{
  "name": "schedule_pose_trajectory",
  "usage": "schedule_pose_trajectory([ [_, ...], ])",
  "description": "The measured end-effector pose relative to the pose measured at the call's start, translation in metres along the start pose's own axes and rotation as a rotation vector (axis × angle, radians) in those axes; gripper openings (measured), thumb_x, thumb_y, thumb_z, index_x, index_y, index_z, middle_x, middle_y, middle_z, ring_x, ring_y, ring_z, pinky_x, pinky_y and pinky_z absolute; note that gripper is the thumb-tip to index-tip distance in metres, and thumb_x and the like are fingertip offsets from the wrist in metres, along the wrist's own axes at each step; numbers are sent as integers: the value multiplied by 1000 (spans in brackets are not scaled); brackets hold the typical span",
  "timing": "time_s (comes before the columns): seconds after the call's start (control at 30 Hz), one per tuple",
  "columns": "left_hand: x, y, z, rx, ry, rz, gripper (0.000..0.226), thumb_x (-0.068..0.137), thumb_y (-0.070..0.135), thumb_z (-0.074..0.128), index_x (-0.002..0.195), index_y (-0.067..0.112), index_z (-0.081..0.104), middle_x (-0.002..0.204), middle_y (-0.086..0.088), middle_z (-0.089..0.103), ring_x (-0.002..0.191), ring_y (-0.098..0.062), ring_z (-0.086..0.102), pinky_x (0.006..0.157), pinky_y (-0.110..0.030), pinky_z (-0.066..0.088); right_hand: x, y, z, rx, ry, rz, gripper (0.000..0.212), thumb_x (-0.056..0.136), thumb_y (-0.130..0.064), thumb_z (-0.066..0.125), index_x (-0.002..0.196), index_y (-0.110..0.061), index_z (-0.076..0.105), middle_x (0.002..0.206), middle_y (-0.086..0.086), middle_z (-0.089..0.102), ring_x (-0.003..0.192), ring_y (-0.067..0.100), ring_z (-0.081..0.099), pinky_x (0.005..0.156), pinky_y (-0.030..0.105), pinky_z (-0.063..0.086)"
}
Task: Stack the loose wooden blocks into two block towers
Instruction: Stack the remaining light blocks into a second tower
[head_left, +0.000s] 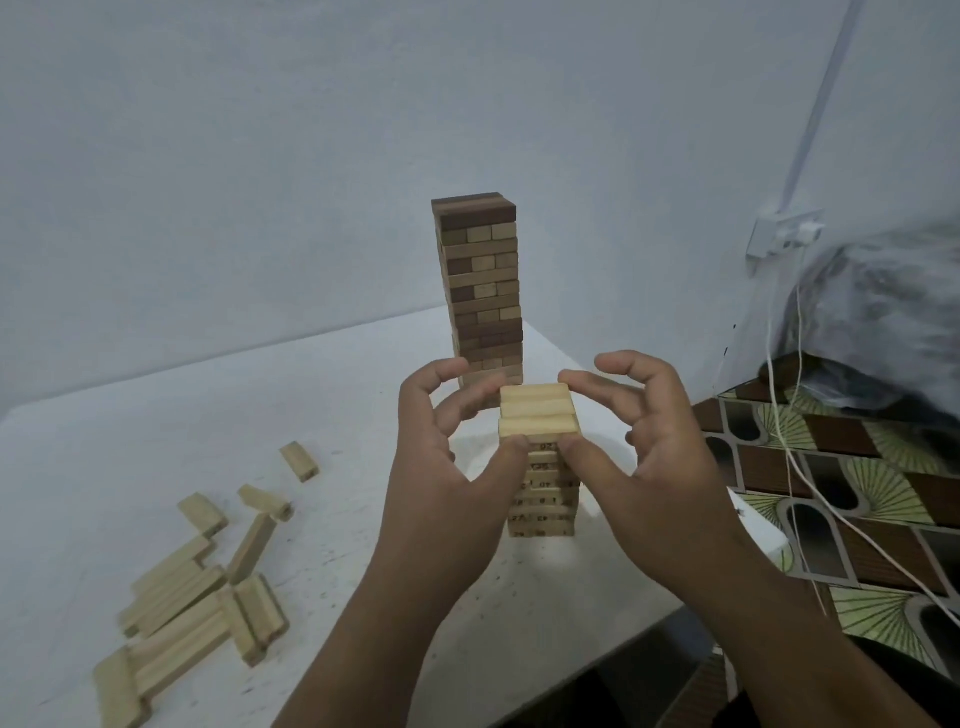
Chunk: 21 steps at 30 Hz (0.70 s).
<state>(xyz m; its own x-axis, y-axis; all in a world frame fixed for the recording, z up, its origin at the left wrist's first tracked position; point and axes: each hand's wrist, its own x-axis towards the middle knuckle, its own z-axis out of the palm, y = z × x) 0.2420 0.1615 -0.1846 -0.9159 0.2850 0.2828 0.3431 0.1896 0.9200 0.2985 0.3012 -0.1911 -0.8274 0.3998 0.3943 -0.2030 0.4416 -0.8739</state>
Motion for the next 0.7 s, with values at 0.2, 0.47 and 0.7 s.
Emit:
schedule_pose_trajectory([
  [0.2,-2,3,-5,-19,-34,-32,70,87,30,71,133,58,27,127,46,43,117,20,40,98,-19,32,1,1,-4,18,-2,42,58,85,-23,69,128,-44,36,135,-28,48,124,-10,40,81,5,38],
  [0.47,-16,15,1,150,-170,-148,34,91,47,25,106,78,28,135,18,31,133,-15,26,106,-41,26,-11,5,9,-387,-120,105,68,83,-69,16,147,-47,11,156,-26,-4,143,-2,-7,119,49,1],
  [0.7,-16,15,7,184,-161,-154,46,100,23,28,116,66,30,136,7,36,130,-25,31,97,-35,24,-11,5,14,-499,-119,55,73,85,-66,7,151,-36,8,158,-21,-8,141,-3,-15,115,41,-4],
])
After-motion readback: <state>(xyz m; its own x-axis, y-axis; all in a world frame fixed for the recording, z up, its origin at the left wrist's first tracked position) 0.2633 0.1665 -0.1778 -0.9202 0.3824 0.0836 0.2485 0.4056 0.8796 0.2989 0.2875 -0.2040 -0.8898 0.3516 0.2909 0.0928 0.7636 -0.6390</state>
